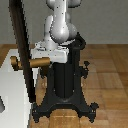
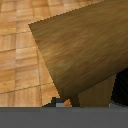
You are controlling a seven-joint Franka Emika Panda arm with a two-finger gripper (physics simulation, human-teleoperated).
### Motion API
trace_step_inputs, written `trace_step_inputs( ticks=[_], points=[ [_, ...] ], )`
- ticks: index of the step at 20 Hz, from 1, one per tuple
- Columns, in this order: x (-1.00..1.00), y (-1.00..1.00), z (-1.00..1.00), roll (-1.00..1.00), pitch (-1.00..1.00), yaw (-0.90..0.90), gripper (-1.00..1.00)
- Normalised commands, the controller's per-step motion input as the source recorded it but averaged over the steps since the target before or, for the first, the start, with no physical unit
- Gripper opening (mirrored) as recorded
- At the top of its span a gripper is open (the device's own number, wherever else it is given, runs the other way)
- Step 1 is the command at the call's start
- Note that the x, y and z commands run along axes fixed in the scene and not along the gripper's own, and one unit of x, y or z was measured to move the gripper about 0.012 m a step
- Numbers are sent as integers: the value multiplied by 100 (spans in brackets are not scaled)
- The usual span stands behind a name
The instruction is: Open the door by pressing down and pulling on the handle.
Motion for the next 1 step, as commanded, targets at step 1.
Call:
trace_step_inputs(
  ticks=[1],
  points=[
    [0,0,0,0,0,0,-100]
  ],
)
